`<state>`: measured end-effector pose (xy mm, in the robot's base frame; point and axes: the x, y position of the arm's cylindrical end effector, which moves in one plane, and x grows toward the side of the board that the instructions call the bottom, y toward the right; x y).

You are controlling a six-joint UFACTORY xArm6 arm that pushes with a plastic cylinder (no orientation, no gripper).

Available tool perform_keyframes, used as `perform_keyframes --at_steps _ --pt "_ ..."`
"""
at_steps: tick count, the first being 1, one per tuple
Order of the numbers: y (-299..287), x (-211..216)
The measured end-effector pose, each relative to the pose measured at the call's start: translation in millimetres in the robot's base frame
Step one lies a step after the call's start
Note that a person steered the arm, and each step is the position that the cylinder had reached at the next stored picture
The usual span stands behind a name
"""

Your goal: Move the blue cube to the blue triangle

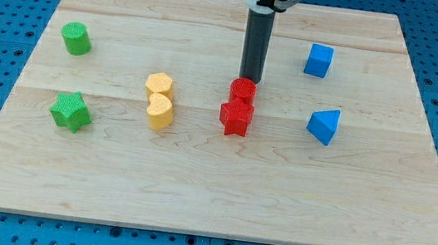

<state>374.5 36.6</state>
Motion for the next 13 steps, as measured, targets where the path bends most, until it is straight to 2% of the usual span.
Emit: perform_keyframes --at_steps 2,3,4,6,7,8,9,12,13 --pt "20.5 -94.5" --pt "113.3 -111.4" --pt "141.1 -100.1" --pt "128.1 -30.7" --pt "133.2 -38.2" --pt "139.8 -70.7" --pt "129.3 -82.9" --pt "124.9 -27.3" --pt "124.9 -26.8"
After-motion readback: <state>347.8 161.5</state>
